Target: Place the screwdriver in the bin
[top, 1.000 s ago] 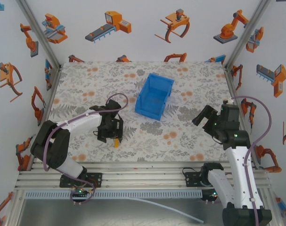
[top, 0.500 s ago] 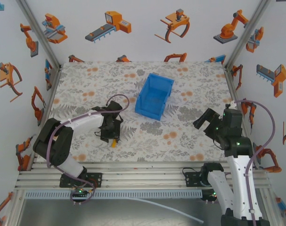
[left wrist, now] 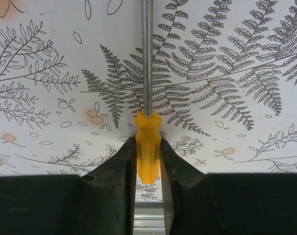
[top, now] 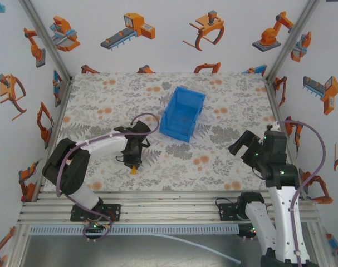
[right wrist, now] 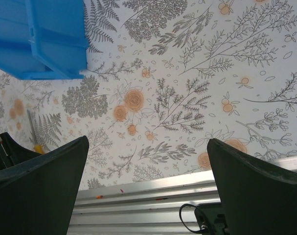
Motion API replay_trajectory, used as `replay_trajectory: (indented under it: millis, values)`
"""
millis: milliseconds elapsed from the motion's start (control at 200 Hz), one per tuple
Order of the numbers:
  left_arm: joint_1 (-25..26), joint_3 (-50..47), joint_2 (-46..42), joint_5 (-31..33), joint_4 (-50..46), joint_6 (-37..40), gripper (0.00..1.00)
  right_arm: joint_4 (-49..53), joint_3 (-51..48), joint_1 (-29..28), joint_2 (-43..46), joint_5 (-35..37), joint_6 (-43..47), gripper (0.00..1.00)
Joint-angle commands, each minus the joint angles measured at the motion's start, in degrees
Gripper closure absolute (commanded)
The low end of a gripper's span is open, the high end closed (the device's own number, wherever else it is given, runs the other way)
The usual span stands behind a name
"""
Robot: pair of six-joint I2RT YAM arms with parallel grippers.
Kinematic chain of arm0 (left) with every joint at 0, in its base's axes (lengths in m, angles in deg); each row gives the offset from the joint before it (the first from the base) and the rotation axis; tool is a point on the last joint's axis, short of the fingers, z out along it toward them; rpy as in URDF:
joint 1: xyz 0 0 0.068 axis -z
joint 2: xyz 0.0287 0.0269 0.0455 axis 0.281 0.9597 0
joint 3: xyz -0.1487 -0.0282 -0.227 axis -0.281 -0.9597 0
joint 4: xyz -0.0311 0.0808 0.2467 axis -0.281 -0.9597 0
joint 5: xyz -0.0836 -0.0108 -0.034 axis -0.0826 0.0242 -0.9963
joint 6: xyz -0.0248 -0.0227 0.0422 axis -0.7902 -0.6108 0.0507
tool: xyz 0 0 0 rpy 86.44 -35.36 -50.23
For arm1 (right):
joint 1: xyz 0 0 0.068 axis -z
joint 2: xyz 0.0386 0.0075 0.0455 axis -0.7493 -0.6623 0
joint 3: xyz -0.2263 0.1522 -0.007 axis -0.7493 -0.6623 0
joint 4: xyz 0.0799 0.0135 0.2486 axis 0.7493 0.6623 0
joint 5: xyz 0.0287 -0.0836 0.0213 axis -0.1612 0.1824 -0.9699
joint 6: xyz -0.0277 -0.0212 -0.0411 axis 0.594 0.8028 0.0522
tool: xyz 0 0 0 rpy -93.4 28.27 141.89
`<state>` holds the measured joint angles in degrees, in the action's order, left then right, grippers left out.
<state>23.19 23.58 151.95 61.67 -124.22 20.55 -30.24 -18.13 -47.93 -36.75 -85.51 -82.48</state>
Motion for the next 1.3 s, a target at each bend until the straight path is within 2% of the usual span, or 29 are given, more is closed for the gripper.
replay_trajectory:
  millis: [0, 230, 390, 556, 801, 1297]
  values:
    - [0.6, 1.3, 1.3, 3.5, -0.5, 1.1, 0.85, 0.6, 0.9, -0.3, 0.3, 0.0, 0.0, 0.01]
    - [0.6, 7.3, -0.3, 12.4, -2.0, 5.7, 0.88, -0.8, -0.4, -0.2, 0.3, -0.4, 0.0, 0.01]
    - [0.6, 10.7, -2.2, 15.7, -2.6, 8.1, 0.86, -2.2, -1.3, -0.3, -0.5, -1.3, 0.0, 0.01]
    - [0.5, 15.8, -2.4, 16.3, -3.2, 11.7, 0.86, -3.4, -1.9, -0.2, -1.2, -1.8, -0.1, 0.01]
    - [0.5, 27.7, 1.6, 11.9, -4.9, 15.7, 0.86, -4.4, -2.5, -0.2, -1.9, -2.6, 0.1, 0.01]
    - [3.6, 48.9, 13.0, 2.4, -7.2, 16.4, 0.84, -1.8, -2.8, -0.3, -0.1, -1.7, 1.1, 0.01]
